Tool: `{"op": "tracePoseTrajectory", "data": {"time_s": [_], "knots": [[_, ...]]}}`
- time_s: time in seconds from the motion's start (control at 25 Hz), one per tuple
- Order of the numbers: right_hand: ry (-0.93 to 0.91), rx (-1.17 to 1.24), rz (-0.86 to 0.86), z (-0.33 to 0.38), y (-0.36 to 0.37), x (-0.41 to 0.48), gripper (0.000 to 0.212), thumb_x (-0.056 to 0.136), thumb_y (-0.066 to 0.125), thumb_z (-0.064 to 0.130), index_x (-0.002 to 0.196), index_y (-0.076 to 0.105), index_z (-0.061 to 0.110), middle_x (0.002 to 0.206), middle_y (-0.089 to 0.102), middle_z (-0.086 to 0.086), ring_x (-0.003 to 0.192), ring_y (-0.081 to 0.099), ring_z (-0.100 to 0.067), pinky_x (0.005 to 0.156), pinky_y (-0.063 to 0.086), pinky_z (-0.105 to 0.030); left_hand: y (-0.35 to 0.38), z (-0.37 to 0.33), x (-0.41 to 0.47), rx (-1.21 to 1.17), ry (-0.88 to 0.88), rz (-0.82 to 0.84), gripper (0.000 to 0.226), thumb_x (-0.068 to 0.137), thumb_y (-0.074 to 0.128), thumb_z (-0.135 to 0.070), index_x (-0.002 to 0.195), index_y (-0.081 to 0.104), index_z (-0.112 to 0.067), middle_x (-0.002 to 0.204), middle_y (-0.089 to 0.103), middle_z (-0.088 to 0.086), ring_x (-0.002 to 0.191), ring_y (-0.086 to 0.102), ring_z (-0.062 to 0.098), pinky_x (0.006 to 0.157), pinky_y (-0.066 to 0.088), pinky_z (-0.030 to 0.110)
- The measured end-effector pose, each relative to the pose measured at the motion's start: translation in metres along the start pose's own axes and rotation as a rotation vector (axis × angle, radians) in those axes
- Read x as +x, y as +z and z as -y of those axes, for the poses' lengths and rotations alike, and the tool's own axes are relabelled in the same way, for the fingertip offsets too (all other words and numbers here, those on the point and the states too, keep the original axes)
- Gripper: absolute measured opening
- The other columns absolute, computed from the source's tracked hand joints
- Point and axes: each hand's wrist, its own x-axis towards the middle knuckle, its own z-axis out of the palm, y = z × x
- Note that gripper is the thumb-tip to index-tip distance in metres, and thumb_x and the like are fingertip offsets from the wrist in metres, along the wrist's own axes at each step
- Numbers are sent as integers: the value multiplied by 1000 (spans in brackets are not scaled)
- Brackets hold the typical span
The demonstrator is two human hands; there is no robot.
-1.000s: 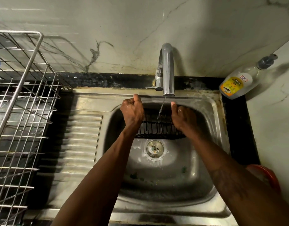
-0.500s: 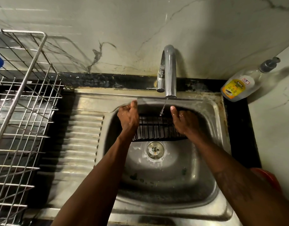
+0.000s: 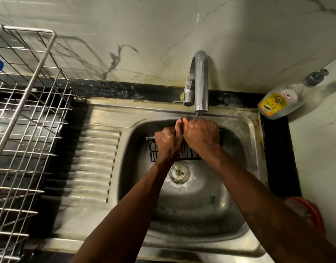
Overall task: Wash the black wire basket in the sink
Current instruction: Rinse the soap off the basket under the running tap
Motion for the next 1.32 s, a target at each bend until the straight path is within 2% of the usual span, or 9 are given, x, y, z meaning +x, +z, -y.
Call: {"op": "tracePoseTrajectory", "data": {"time_s": [0.12, 0.28, 0.56, 0.72, 0.84, 1.04, 1.12, 1.24, 1.32], "knots": [[-183, 102, -37, -5, -29, -7, 40, 106, 36, 44, 84, 64, 27, 66, 49, 5, 63, 53, -15, 65, 34, -27, -2, 3, 14, -215, -242, 32, 45, 96, 59, -41, 60, 67, -15, 50, 59, -7, 45, 55, 4, 52, 46, 19], [-141, 386, -236, -26, -39, -9, 56, 104, 38, 53, 80, 72, 16, 66, 66, -5, 61, 61, -24, 61, 46, -31, -10, 17, 24, -493, -505, 117, 35, 86, 68, -47, 81, 76, -14, 73, 74, 3, 75, 72, 23, 74, 61, 39], [-246, 311, -371, -1, -19, -2, 38, 104, 51, 32, 75, 71, 19, 60, 65, 2, 50, 59, -19, 52, 40, -26, -10, -11, 13, -671, -384, 168, 67, 90, 44, -65, 94, 72, -4, 92, 73, 17, 86, 72, 27, 75, 60, 41], [-341, 359, -209, -4, -22, 3, 20, 101, 54, 22, 105, 73, 20, 81, 73, -5, 68, 69, -26, 62, 53, -32, -15, -12, 19, -699, -434, 53, 58, 84, 54, -66, 79, 69, -10, 76, 72, 9, 70, 69, 25, 68, 57, 37], [-168, 170, -164, -34, -21, -2, 41, 108, 38, 40, 88, 70, 22, 69, 66, -2, 62, 65, -23, 60, 49, -31, -17, -21, 21, -659, -435, 47, 40, 100, 53, -48, 74, 53, -18, 71, 59, 2, 62, 55, 12, 60, 48, 28], [-69, 91, -261, 14, 3, -32, 31, 101, 37, 34, 108, 64, 21, 105, 67, -3, 101, 59, -25, 101, 38, -46, -16, -19, 29, -668, -440, 22, 54, 97, 56, -48, 80, 66, 2, 72, 70, 14, 61, 63, 14, 60, 56, 35], [-179, 61, -197, 17, -5, -27, 36, 101, 33, 40, 105, 63, 21, 102, 66, -4, 97, 59, -25, 98, 38, -43, -18, -10, 30, -681, -445, 30, 55, 96, 56, -46, 77, 67, 4, 70, 70, 14, 61, 63, 18, 63, 57, 41], [-101, 65, 105, -18, -29, 1, 66, 103, 18, 62, 77, 59, 18, 73, 58, -4, 72, 59, -21, 79, 48, -34, -17, -5, 23, -627, -427, 79, 53, 100, 52, -48, 83, 65, 0, 70, 65, 10, 58, 61, 16, 45, 48, 23], [52, 56, 295, -23, -40, 20, 66, 105, 20, 60, 85, 60, 12, 83, 60, -7, 86, 63, -25, 78, 44, -34, -17, -13, 20, -574, -415, 65, 51, 101, 51, -48, 78, 57, -3, 64, 53, 6, 52, 47, 13, 39, 37, 19]]}}
